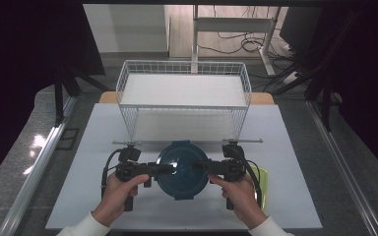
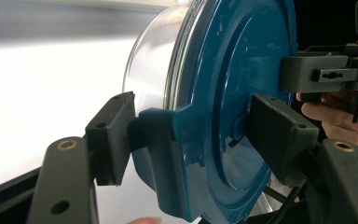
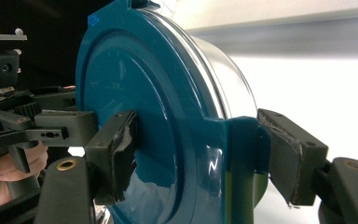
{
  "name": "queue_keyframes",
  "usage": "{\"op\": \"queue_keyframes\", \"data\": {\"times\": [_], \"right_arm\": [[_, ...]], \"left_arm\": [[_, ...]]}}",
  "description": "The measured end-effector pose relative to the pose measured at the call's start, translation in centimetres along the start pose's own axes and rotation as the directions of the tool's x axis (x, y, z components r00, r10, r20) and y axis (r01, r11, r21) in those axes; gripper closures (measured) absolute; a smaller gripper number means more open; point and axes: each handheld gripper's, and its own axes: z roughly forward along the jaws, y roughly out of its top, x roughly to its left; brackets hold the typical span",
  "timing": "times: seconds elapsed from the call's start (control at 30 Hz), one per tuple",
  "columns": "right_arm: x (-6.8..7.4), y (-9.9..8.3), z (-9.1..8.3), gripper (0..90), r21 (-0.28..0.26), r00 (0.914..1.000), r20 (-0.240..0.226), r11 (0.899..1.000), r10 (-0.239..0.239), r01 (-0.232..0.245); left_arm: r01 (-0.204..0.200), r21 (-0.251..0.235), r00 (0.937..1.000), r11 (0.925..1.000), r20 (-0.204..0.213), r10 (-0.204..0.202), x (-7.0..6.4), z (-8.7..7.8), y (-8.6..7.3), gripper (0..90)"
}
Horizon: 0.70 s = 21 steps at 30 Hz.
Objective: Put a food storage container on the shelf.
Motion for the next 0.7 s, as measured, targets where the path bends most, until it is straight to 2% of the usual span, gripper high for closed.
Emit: {"op": "queue_keyframes", "data": {"times": [0.23, 0.47, 0.7], "right_arm": [[0.0, 1.1, -0.9, 31.1, -0.023, 0.9999, -0.012, 1.000, 0.003, -0.003], [-0.3, 2.9, -2.7, 31.1, -0.054, 0.9996, -0.023, 0.998, 0.013, -0.014], [-0.3, 4.2, -3.4, 31.2, -0.072, 0.9994, -0.032, 0.997, 0.015, -0.017]], "left_arm": [[-0.028, -0.003, 0.9996, 0.9996, -0.010, 0.028, -1.1, -0.1, 1.7, 33.9], [-0.068, -0.011, 0.9974, 0.9976, -0.023, 0.068, -2.9, 0.0, 4.1, 33.9], [-0.080, -0.019, 0.9964, 0.9966, -0.029, 0.079, -3.5, -0.1, 5.8, 33.9]]}}
